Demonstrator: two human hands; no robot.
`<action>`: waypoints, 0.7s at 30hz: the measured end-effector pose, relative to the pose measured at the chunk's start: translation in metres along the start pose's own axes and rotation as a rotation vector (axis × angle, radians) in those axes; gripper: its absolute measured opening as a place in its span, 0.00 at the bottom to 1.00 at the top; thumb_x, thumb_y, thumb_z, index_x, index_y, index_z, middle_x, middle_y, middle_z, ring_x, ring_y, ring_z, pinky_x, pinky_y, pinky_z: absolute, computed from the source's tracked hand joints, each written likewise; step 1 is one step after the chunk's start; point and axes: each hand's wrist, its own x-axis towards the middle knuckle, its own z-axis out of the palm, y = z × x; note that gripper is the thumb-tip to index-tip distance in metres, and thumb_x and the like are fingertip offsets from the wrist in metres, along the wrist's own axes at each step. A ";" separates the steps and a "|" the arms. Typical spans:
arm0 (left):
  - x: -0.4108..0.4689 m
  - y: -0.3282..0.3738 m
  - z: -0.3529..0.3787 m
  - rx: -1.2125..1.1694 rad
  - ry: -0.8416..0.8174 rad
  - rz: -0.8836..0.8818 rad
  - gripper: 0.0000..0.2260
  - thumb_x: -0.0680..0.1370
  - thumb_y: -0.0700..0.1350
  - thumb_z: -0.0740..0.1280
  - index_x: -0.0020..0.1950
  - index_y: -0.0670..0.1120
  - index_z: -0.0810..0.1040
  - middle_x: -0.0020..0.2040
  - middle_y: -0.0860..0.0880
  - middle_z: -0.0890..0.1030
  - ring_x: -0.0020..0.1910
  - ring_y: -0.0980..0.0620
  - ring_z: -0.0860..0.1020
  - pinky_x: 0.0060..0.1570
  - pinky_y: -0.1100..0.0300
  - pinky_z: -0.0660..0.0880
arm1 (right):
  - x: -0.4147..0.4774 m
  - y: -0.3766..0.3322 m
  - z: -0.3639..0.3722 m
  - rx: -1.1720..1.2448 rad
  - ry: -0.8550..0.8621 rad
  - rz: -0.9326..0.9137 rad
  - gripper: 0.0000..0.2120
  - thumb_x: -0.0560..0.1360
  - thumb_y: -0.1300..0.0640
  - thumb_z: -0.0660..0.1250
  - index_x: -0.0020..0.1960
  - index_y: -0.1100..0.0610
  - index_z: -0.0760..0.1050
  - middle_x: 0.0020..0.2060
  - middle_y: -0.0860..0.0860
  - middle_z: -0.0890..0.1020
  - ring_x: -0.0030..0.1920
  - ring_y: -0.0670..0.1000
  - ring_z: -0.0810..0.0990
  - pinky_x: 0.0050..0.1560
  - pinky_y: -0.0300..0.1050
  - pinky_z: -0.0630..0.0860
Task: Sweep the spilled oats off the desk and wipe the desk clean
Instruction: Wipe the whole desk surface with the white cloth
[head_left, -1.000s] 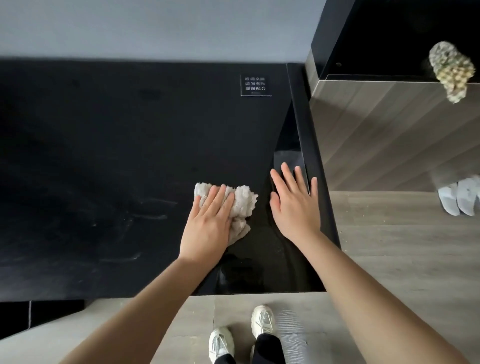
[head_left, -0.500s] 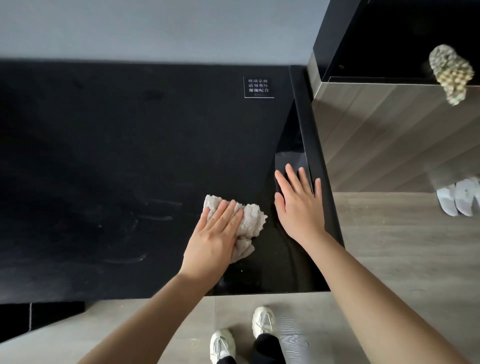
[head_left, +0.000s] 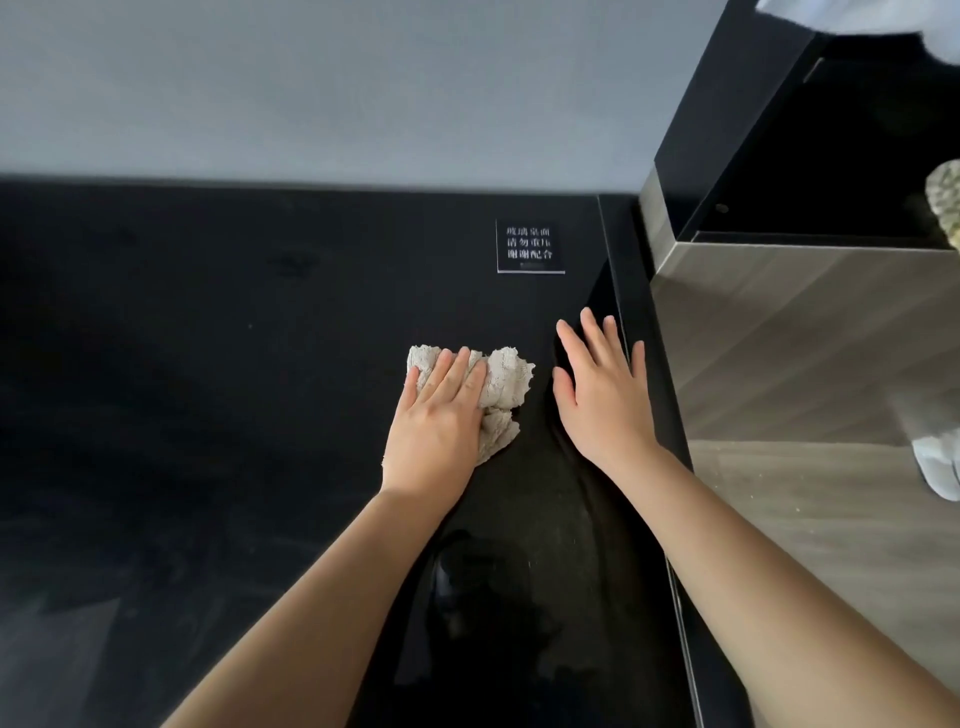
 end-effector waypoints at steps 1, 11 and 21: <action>0.012 -0.003 0.003 0.000 0.006 -0.009 0.23 0.76 0.41 0.70 0.70 0.40 0.71 0.70 0.42 0.72 0.70 0.41 0.69 0.69 0.43 0.63 | 0.014 0.001 0.001 0.005 0.003 -0.011 0.25 0.81 0.53 0.57 0.77 0.53 0.60 0.78 0.54 0.58 0.78 0.58 0.51 0.75 0.64 0.50; 0.124 -0.030 0.028 0.029 0.074 -0.067 0.22 0.76 0.43 0.68 0.69 0.41 0.72 0.69 0.42 0.73 0.70 0.42 0.70 0.68 0.44 0.64 | 0.140 -0.010 0.009 0.167 -0.004 -0.106 0.23 0.81 0.59 0.57 0.76 0.57 0.61 0.77 0.55 0.58 0.78 0.58 0.51 0.76 0.59 0.48; 0.192 -0.053 0.037 -0.001 0.179 -0.189 0.20 0.75 0.44 0.68 0.66 0.44 0.74 0.62 0.43 0.74 0.61 0.44 0.73 0.61 0.47 0.71 | 0.183 -0.034 0.032 0.152 0.141 -0.074 0.19 0.79 0.62 0.60 0.69 0.61 0.71 0.71 0.58 0.71 0.74 0.59 0.63 0.75 0.61 0.53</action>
